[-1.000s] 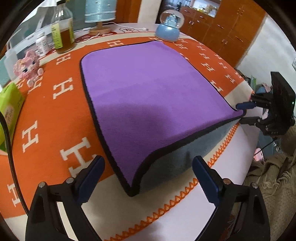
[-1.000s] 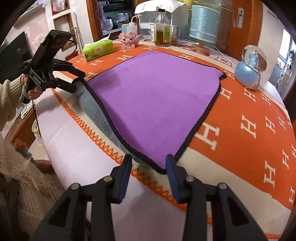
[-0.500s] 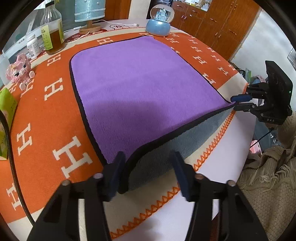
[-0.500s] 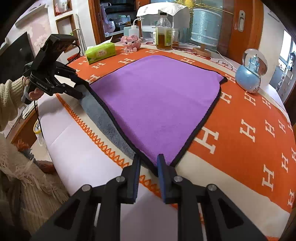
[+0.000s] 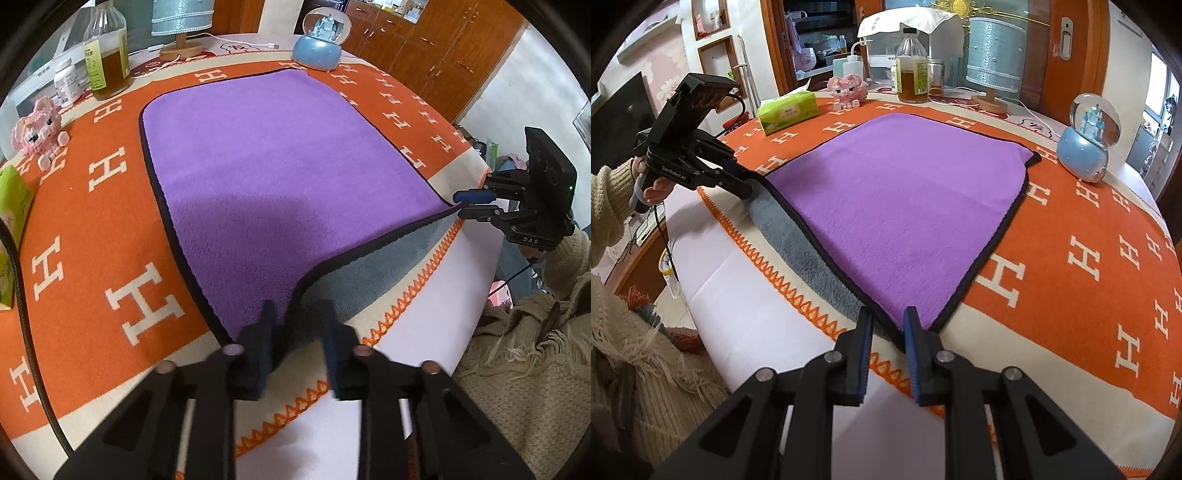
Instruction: Fold towel
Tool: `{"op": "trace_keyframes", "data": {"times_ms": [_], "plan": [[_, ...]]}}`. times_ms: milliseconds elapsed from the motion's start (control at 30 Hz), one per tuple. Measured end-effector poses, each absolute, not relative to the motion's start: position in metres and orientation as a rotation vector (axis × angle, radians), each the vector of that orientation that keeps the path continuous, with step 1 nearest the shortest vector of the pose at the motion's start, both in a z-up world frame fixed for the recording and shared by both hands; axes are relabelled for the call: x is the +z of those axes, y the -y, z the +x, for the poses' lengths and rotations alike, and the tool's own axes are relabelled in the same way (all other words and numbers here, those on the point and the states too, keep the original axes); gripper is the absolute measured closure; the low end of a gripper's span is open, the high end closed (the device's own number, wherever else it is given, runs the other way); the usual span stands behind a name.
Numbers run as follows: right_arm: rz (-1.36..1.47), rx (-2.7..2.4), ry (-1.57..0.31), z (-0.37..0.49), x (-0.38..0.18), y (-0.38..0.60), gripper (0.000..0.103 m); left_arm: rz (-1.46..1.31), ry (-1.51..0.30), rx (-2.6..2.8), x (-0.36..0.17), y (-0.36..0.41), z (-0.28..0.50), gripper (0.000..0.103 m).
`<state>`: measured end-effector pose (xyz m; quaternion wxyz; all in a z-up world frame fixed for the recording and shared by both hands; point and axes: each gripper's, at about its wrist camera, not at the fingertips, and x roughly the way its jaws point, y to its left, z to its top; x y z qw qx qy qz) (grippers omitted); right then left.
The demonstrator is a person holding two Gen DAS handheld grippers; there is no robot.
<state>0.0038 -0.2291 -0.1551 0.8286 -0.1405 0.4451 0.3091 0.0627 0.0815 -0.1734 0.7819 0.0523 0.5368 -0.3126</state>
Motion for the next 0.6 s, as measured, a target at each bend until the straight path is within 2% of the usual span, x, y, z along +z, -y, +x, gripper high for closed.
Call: {"op": "trace_keyframes", "data": {"times_ms": [100,333,600], "plan": [[-0.295,0.654,-0.945,0.004,-0.155,0.229,0.088,0.123,-1.15,-0.662,-0.173,-0.08,0.061,0.093],[-0.254,0.602,-0.967,0.014,-0.154,0.229,0.098,0.138,-1.109,-0.606,-0.168,-0.079,0.053,0.097],[-0.158,0.531,-0.981,0.031,-0.15,0.233,0.098,0.085,-1.082,-0.529,-0.161,-0.089,0.059,0.098]]}}
